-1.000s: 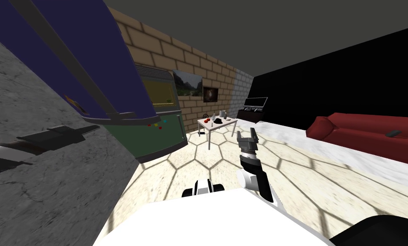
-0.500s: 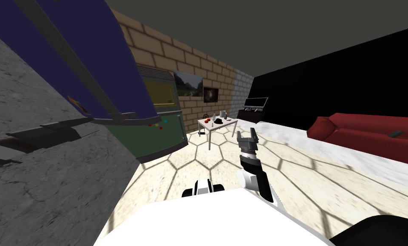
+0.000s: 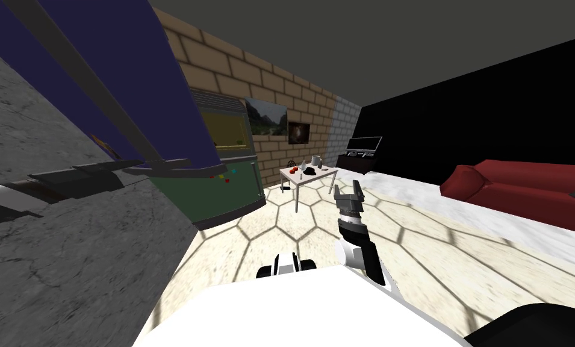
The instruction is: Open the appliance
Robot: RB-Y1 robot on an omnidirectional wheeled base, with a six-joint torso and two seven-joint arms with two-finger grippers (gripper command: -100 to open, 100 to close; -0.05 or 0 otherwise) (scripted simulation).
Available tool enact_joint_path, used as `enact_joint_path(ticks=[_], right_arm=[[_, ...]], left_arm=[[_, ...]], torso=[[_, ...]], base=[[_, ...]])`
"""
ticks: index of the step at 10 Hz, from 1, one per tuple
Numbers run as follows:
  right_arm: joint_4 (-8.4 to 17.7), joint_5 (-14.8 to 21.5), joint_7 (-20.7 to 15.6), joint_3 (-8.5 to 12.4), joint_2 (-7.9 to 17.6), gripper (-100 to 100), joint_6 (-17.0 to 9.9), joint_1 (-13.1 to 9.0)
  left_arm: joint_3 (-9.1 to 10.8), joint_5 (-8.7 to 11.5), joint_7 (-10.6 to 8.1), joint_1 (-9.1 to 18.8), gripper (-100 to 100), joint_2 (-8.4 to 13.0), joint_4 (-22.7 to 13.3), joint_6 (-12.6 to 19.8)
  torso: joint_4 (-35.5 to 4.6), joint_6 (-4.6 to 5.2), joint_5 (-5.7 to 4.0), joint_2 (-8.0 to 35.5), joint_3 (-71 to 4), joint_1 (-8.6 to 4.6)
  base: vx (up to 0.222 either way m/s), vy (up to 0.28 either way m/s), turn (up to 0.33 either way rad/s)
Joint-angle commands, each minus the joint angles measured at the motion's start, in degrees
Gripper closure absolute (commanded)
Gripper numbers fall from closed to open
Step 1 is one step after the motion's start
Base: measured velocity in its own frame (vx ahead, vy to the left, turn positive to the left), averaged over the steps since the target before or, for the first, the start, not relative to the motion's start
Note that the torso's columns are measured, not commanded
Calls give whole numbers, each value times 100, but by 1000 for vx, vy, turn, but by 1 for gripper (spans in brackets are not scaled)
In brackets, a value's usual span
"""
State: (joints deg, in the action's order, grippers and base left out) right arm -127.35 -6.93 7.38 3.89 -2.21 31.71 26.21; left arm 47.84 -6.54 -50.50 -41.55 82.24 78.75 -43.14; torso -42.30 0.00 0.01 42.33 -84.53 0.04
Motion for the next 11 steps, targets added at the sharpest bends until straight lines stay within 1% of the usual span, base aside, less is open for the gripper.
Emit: enact_joint_path(ticks=[1,3,4,5,6,7,8,9,11], right_arm=[[0,0,0,0,0,0,0,0],[0,0,0,0,0,0,0,0],[0,0,0,0,0,0,0,0],[0,0,0,0,0,0,0,0],[0,0,0,0,0,0,0,-1],[0,0,0,0,0,0,0,-1],[0,0,0,-1,0,0,0,-1],[0,0,0,1,1,0,0,-1],[1,0,0,1,1,0,-1,-4]], left_arm=[[173,12,-278,-223,-100,248,122,16],[291,32,-498,-385,-100,470,190,29],[325,38,-563,-432,-100,536,208,35],[285,37,-497,-388,-100,491,202,41],[300,35,-523,-398,-100,498,212,49],[298,35,-521,-397,100,497,211,49],[343,83,-512,-421,100,497,342,-103],[343,83,-512,-421,100,497,342,-103],[384,133,-507,-447,100,492,468,-252]], torso=[[1,0,-1,-4,-3,-3],[3,1,-2,-7,-5,-6],[3,1,-2,-7,-5,-6],[1,0,-2,-3,-2,-5],[-1,-1,0,5,3,-3],[-3,-1,-1,8,5,-3],[2,-2,5,0,0,4],[-11,0,7,20,10,42],[-21,-13,15,36,18,52]], base=[[58,12,44],[55,6,37],[48,5,24],[21,2,2],[6,0,-2],[0,0,0],[-63,150,40],[-134,185,-11],[-188,178,11]])
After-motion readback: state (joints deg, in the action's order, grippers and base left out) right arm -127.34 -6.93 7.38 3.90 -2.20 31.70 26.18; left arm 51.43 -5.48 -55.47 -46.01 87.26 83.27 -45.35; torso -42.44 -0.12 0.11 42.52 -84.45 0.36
